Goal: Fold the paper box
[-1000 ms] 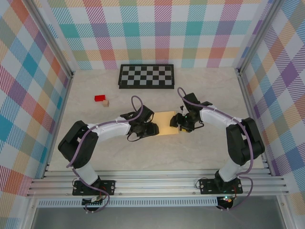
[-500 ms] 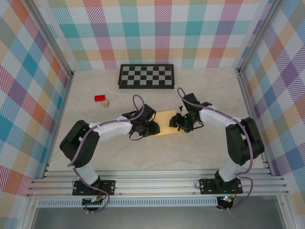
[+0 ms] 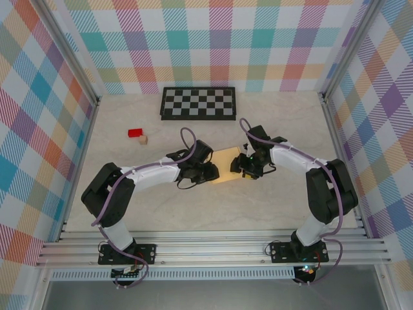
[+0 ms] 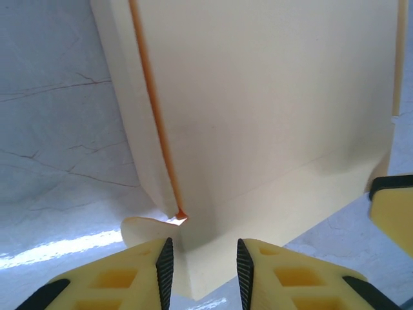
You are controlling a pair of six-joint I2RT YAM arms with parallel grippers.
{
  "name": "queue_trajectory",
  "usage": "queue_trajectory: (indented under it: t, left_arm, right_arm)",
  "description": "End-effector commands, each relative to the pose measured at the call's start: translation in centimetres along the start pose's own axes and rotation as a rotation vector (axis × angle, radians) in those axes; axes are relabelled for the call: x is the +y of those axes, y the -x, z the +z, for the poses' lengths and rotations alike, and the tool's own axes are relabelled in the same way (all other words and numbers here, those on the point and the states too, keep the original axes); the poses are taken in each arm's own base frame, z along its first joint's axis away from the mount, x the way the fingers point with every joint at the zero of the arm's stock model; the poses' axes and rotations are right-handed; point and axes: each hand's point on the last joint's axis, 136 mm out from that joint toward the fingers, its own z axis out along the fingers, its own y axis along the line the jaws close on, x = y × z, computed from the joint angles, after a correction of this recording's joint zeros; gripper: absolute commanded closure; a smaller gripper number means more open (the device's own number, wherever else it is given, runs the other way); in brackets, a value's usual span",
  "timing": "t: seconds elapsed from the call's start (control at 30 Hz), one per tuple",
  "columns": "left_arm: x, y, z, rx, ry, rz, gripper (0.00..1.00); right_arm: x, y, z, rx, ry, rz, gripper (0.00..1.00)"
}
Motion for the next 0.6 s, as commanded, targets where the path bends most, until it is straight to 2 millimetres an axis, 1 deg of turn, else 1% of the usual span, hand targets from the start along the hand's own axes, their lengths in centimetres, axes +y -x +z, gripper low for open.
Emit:
queue_trajectory:
  t: [0.0,0.1,0.17,0.27,0.37,0.57]
  left_arm:
    - [-0.1,0.3,-1.3,-0.027,0.033,0.039,0.63]
    - [0.0,0.2,-1.2,-0.027,0.029,0.033,0.62]
    - [-0.2,0.1,-1.0,-0.023,0.019,0.028,0.61]
    - [-0.3,0.1,-0.8,-0.018,0.006,0.017,0.59]
    - [-0.6,0.0,-0.8,-0.019,-0.001,0.015,0.56]
    - [-0.9,-0.7,-0.5,-0.007,-0.01,0.01,0.55]
  right_arm:
    - [-0.3,0.8,-1.7,-0.039,-0.058,-0.069,0.45]
    - [-1.1,1.9,-2.2,-0.068,-0.101,-0.099,0.44]
    - [-1.4,2.5,-1.9,-0.075,-0.109,-0.129,0.43]
    - [-1.3,3.2,-1.4,-0.091,-0.088,-0.169,0.43]
    - [-0.9,3.6,-1.1,-0.115,-0.055,-0.208,0.42]
    - [-1.3,3.7,-0.3,-0.127,-0.048,-0.227,0.41]
